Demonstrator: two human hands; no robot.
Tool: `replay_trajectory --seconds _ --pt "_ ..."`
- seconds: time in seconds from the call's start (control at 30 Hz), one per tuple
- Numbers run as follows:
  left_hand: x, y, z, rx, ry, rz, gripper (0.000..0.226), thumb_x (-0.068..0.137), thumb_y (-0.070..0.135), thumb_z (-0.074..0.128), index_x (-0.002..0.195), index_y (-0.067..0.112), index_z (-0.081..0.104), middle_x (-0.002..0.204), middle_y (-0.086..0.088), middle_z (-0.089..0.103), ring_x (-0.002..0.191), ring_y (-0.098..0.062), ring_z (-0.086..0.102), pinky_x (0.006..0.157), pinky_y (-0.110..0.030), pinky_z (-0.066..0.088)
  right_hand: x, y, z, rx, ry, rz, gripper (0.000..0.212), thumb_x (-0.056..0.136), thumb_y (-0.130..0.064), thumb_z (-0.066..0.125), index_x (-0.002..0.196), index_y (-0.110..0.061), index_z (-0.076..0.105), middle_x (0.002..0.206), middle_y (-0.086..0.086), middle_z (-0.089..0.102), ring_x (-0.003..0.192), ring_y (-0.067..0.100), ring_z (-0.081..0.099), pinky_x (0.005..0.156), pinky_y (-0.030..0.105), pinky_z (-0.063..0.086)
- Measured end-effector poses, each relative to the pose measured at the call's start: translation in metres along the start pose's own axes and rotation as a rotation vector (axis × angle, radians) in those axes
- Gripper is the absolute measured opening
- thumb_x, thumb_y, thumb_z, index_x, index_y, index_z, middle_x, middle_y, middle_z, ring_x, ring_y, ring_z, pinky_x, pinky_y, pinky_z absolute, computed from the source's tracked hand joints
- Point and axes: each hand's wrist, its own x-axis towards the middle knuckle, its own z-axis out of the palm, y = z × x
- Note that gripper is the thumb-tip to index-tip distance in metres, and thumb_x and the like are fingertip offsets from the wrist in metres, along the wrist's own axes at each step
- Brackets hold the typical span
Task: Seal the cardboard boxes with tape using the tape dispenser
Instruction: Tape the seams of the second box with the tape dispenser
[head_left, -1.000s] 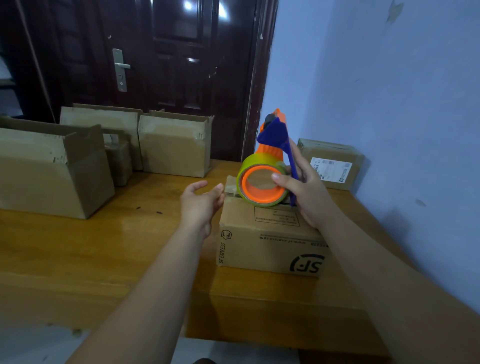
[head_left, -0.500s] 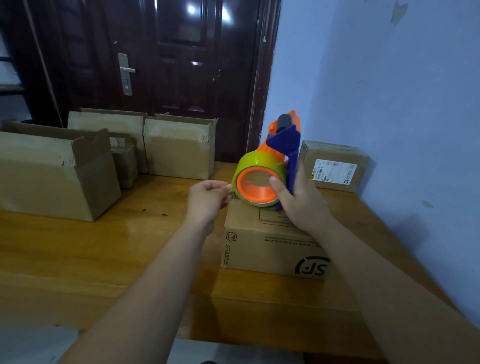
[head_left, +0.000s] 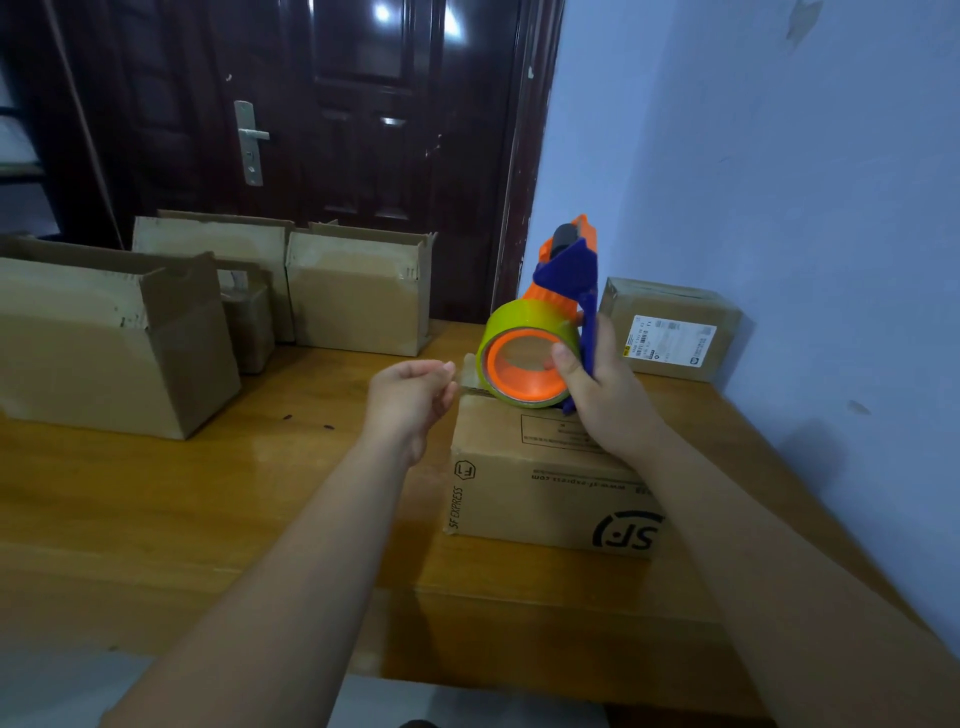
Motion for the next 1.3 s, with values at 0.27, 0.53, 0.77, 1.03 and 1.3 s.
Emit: replay_trajectory --seconds 0.27,0.53,0.77,1.03,1.3 --pt "-0.002 -0.001 0.006 0.019 0.005 0.033 0.003 0.088 0.005 0.063 0.090 0.005 0.061 0.075 -0.008 0.064 0.060 -0.012 0.057 0.062 -0.021 0.053 -0.002 0.002 0.001 -0.014 0.052 -0.012 0.056 0.095 -0.052 0.037 0.142 -0.023 0.025 0.117 0.000 0.057 0.105 0.016 0.058 0.085 0.030 0.047" --pt "-0.002 0.000 0.002 0.165 -0.042 0.068 0.020 0.089 0.007 0.062 0.108 0.002 0.059 0.082 -0.008 0.063 0.067 -0.013 0.058 0.068 -0.025 0.055 -0.003 -0.004 0.000 -0.030 0.078 -0.064 0.056 0.098 -0.044 0.040 0.147 -0.023 0.025 0.125 -0.007 0.053 0.106 0.008 0.055 0.084 0.019 0.045" --pt "-0.004 -0.007 0.002 0.082 0.015 0.033 0.016 0.090 0.008 0.060 0.106 0.009 0.059 0.085 -0.008 0.064 0.067 -0.012 0.058 0.067 -0.024 0.055 -0.002 -0.005 0.001 -0.084 0.045 -0.031 0.051 0.099 -0.041 0.037 0.144 -0.021 0.025 0.121 -0.002 0.055 0.099 0.014 0.061 0.069 0.014 0.042" --pt "-0.001 -0.010 0.003 0.061 0.069 0.010 0.020 0.089 0.006 0.062 0.107 0.010 0.057 0.086 -0.009 0.064 0.065 -0.012 0.058 0.063 -0.024 0.053 -0.001 -0.006 0.002 -0.165 0.044 -0.056 0.054 0.098 -0.044 0.036 0.144 -0.019 0.024 0.108 -0.004 0.054 0.076 -0.001 0.053 0.055 0.004 0.035" --pt "0.000 -0.012 0.002 0.111 0.072 -0.023 0.021 0.089 0.010 0.063 0.108 0.012 0.057 0.092 -0.010 0.066 0.077 -0.018 0.064 0.073 -0.031 0.057 0.000 -0.006 0.002 -0.170 0.039 -0.017 0.052 0.099 -0.041 0.037 0.145 -0.019 0.024 0.111 -0.004 0.055 0.081 0.002 0.055 0.060 0.011 0.037"
